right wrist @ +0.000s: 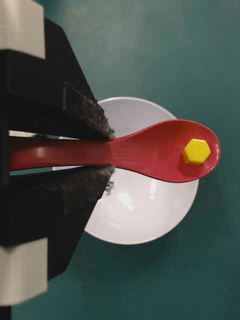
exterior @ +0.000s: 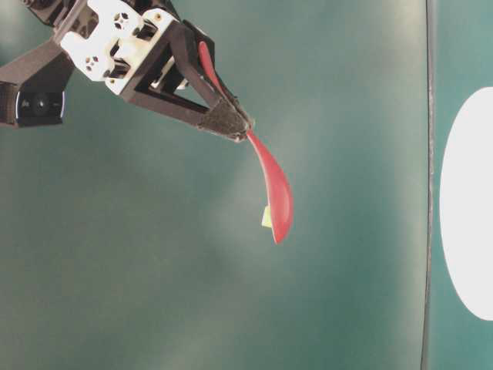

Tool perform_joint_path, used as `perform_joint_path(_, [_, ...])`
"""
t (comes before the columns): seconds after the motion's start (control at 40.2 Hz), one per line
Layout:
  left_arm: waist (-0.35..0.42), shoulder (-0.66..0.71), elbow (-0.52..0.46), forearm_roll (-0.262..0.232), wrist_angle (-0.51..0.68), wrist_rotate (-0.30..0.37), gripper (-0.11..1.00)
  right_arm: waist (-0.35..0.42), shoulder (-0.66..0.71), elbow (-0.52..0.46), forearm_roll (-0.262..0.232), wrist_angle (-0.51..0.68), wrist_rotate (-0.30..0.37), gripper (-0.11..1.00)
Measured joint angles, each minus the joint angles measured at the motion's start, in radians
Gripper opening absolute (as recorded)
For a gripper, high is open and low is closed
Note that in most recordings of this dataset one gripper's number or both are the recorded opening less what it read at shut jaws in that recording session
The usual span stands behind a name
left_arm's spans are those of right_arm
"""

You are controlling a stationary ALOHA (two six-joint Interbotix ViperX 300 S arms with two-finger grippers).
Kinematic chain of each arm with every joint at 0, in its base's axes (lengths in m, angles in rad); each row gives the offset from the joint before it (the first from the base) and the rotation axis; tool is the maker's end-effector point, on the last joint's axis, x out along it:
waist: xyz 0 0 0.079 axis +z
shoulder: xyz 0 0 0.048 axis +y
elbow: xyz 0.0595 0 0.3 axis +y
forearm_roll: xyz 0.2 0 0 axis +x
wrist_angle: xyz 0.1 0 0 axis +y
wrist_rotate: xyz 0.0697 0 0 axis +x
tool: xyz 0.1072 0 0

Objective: Scoop the yellow hexagonal prism block from the bowl with a spoon using the right arm.
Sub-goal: 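Lift the spoon carrying the yellow block up out of the bowl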

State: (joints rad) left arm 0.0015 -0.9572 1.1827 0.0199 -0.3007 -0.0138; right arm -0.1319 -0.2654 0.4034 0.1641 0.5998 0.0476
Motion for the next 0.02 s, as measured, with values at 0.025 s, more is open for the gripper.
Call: perform_joint_path(0.025, [0.0,-0.002,0.0,0.0,-0.003,0.0,0.0,0.0,0.0,0.0,0.0,0.0,0.0,0.24])
